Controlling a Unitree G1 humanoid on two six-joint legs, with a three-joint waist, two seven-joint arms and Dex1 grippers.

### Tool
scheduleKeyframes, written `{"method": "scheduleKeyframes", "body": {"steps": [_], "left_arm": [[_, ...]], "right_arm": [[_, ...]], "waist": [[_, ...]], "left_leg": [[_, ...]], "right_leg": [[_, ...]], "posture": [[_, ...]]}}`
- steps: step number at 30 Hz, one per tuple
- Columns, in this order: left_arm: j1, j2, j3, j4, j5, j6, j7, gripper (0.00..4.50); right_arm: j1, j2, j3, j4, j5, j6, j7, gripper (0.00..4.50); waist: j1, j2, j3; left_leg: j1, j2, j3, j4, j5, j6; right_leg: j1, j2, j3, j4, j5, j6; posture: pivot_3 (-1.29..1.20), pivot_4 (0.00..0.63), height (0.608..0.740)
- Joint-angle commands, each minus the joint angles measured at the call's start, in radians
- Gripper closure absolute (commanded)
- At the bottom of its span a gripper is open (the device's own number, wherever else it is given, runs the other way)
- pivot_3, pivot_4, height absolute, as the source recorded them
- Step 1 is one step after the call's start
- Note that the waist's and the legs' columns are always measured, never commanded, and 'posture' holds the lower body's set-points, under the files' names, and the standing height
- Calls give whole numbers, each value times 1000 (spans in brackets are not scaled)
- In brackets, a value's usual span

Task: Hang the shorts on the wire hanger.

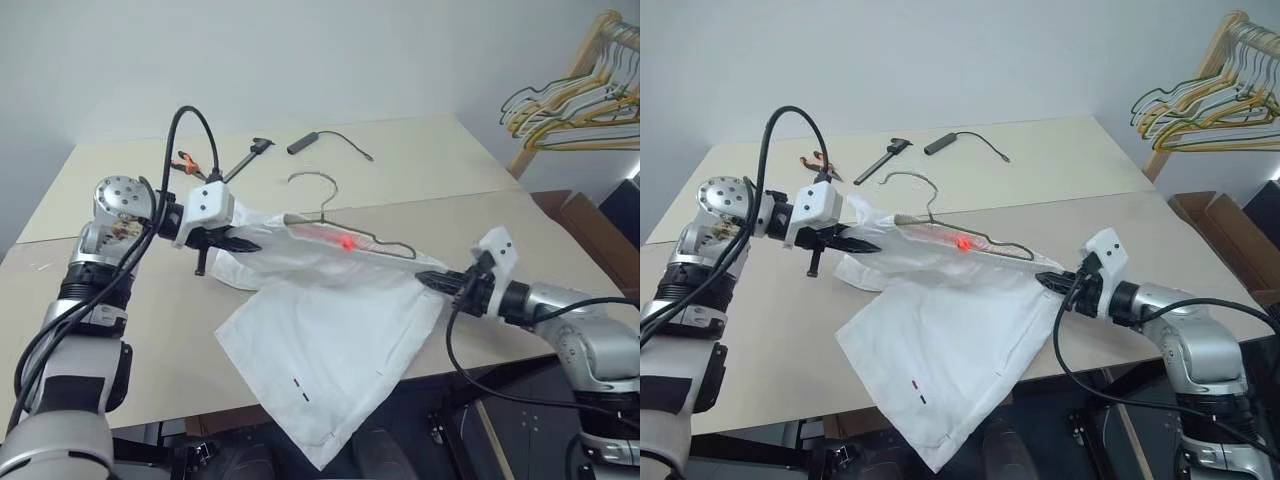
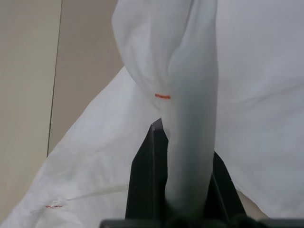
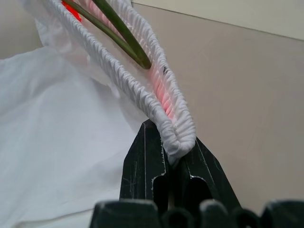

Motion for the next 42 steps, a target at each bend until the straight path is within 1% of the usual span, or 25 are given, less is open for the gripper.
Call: {"method": "scheduleKeyframes", "body": {"steps": [1,7,11,14,19,23,25,26,32,34,39,42], "left_arm": [[17,37,11,-4,13,-10,-2,4500],[37,55,-32,58,89,-56,19,4500],[33,50,-51,101,119,-70,24,4500],[38,29,-52,87,107,-77,13,4500],[10,-24,-41,66,83,-47,26,4500],[-18,-63,-34,69,77,-32,42,4500],[-27,-74,-29,68,73,-19,49,4500],[-29,-76,-27,65,70,-16,46,4500],[-31,-75,-26,62,67,-13,42,4500],[-32,-75,-28,62,66,-14,37,4500],[-33,-74,-32,62,66,-17,26,4500],[-40,-72,-36,67,69,-23,14,4500]], "right_arm": [[-16,-42,-49,-9,-3,-40,6,4476],[-40,-113,-67,-9,9,-79,55,4476],[-50,-138,-64,-25,27,-95,91,4476],[-84,-134,-34,-58,31,-94,91,4476],[-146,-113,60,-123,-4,-92,77,4476],[-169,-109,111,-153,-26,-95,75,4476],[-167,-114,120,-146,-46,-103,67,3836],[-165,-117,121,-141,-54,-106,64,3590],[-153,-126,105,-141,-77,-102,49,1506],[-136,-147,84,-147,-77,-102,58,848],[-99,-200,-17,-150,-31,-113,96,848],[-133,-199,-86,-157,50,-95,122,848]], "waist": [[-1,0,0],[0,0,0],[0,0,0],[-1,0,0],[0,0,0],[0,0,0],[0,0,0],[0,0,0],[-2,0,0],[-1,0,0],[0,0,0],[0,0,0]], "left_leg": [[0,0,0,0,0,0],[0,0,0,0,0,0],[0,0,0,0,0,0],[0,0,0,0,0,0],[0,0,0,0,0,0],[-1,0,0,0,0,0],[-1,0,0,0,0,0],[-1,0,0,0,0,0],[-1,0,0,0,0,0],[-1,0,0,0,0,0],[-1,0,0,0,0,0],[-1,0,0,0,0,0]], "right_leg": [[0,0,0,0,0,0],[0,0,0,0,0,0],[0,0,0,0,0,0],[0,0,0,0,0,0],[0,0,0,0,0,0],[-1,0,0,0,0,0],[-1,0,0,-1,0,0],[-1,0,0,-1,0,0],[-1,0,0,0,0,0],[-1,0,0,0,0,0],[-1,0,0,-1,0,1],[0,0,0,-1,0,1]], "posture": [[-153,64,740],[-160,70,740],[-163,72,740],[-167,73,740],[-172,73,740],[-173,70,740],[-173,70,740],[-173,70,740],[-177,70,740],[-179,72,740],[-180,75,740],[-185,75,740]]}}
